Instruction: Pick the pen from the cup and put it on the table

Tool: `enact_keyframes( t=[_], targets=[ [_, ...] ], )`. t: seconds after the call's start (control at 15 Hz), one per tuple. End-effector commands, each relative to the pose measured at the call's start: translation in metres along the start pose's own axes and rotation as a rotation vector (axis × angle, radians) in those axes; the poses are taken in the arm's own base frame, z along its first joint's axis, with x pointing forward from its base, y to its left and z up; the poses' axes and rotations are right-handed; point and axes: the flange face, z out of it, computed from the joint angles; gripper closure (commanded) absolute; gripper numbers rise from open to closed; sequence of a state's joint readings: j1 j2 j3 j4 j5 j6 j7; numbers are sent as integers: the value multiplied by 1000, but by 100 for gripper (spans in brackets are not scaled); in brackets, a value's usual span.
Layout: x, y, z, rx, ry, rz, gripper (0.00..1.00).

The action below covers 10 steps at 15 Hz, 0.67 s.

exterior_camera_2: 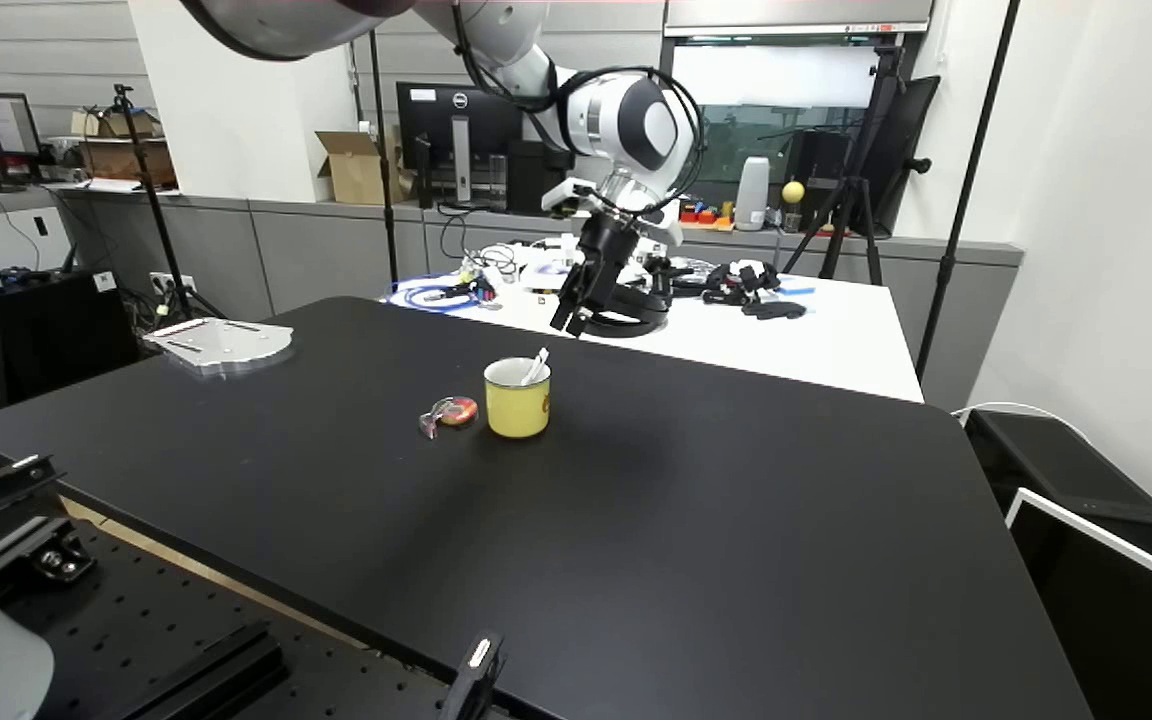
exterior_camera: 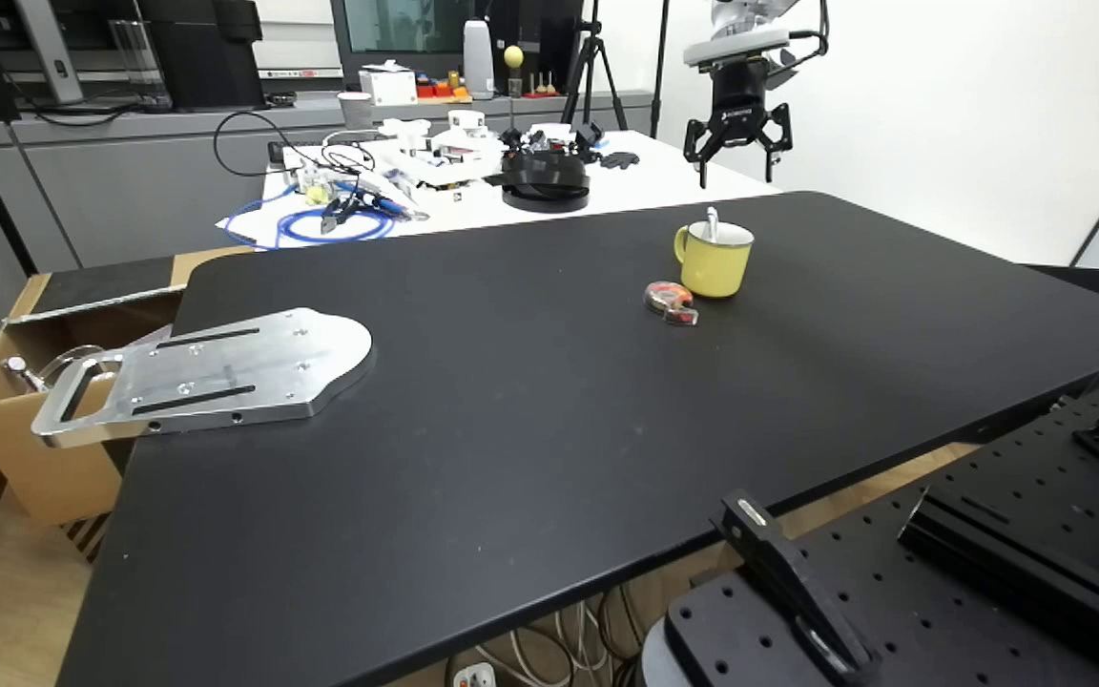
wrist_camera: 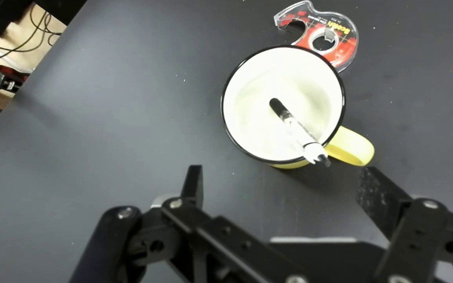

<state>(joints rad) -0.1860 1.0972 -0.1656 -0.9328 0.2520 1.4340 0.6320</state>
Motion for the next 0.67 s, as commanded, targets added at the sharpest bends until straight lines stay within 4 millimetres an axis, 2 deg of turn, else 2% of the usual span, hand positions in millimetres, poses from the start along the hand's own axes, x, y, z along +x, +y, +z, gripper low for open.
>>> enact_keyframes(
  t=[0.0,0.6],
  targets=[
    [3,-1,-1,-7,-5,34,0],
    [6,-5,19,-33,-24,34,0]
  ],
)
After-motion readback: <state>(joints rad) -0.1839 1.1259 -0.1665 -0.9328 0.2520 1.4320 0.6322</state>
